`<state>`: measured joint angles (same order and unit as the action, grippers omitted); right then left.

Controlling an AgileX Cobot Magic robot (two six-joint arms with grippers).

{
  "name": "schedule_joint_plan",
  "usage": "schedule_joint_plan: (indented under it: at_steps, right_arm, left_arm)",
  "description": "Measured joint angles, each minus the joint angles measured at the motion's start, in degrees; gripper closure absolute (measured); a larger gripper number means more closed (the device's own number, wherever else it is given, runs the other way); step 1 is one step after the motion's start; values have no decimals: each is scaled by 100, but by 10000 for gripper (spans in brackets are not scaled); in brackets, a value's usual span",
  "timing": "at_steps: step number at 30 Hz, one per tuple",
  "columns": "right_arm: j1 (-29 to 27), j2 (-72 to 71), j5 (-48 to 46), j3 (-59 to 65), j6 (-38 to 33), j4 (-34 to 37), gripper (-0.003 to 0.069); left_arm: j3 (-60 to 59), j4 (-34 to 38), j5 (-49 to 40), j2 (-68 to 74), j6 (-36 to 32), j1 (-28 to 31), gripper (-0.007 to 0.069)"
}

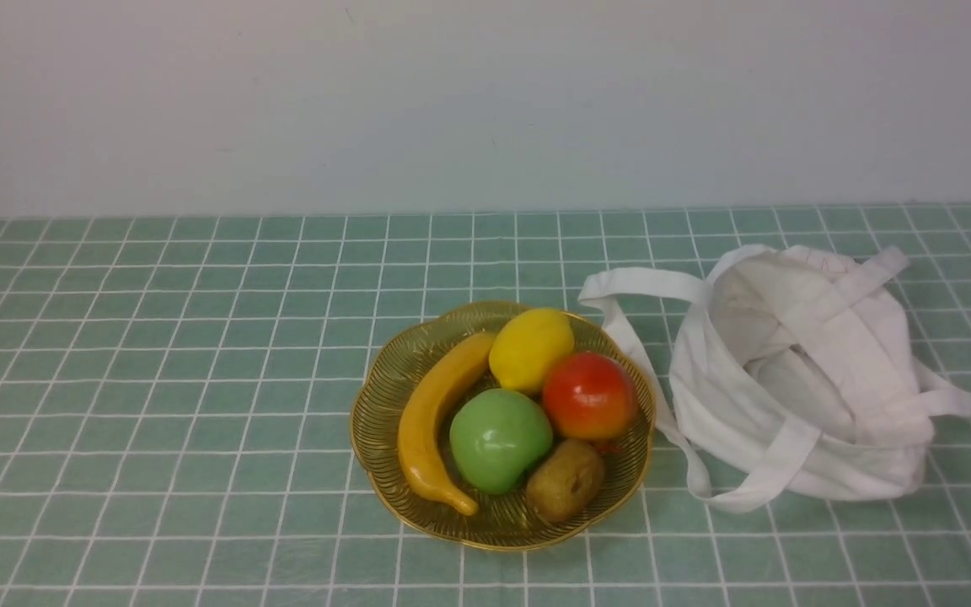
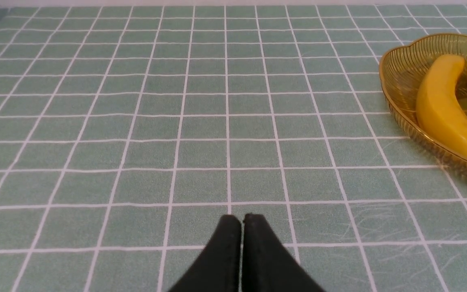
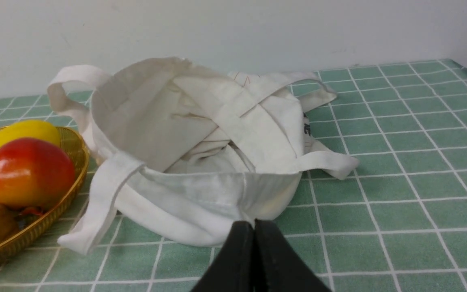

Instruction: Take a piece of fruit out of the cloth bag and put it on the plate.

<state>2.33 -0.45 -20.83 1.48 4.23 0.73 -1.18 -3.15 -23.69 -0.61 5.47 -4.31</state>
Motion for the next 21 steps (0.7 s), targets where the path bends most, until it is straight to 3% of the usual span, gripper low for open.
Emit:
schedule_joint_plan:
  at_steps: [21]
  right_arm:
    - [160,0,-7,-5,-16,14,671]
  left_arm:
    - [0,0,0,0,0,0,632]
